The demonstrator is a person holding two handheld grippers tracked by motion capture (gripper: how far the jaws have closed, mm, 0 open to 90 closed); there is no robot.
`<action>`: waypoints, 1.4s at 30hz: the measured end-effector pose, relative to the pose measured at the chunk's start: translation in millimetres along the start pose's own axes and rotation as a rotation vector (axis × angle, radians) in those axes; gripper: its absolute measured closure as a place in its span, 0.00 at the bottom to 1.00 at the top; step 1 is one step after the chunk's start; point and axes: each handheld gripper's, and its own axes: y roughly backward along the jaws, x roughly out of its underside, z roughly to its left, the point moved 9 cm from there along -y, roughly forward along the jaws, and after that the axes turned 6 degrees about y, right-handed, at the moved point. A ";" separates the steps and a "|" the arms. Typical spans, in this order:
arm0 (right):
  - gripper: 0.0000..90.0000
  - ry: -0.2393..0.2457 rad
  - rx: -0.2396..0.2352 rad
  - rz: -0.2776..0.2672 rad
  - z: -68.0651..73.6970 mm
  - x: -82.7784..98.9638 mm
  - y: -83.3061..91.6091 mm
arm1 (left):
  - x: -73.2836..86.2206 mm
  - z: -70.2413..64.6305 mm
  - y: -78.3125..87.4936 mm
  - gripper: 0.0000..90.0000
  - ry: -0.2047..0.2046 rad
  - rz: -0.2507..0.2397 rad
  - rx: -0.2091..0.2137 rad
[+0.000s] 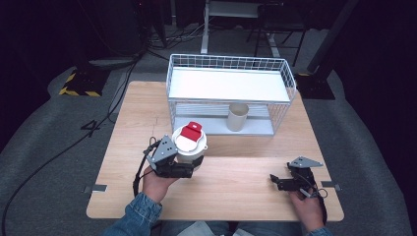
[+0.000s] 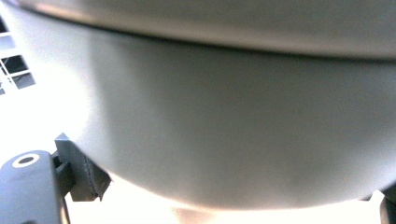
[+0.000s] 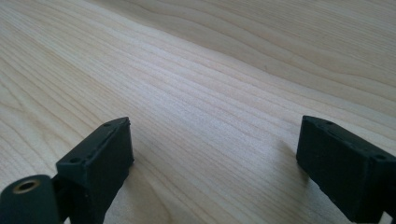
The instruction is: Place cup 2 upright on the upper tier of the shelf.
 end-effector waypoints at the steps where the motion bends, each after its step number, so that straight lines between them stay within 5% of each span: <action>1: 0.12 0.000 0.000 0.000 0.0 0.0 0.0 | -1.4 0.8 0.5 0.14 -0.005 0.001 -0.002; 18: 0.12 0.000 0.000 0.000 0.0 0.0 0.0 | -34.1 1.2 4.2 0.14 -0.009 -0.019 0.035; 42: 0.12 0.000 0.000 0.000 -0.1 0.0 0.0 | -87.9 11.7 -16.6 0.14 -0.030 -0.030 0.042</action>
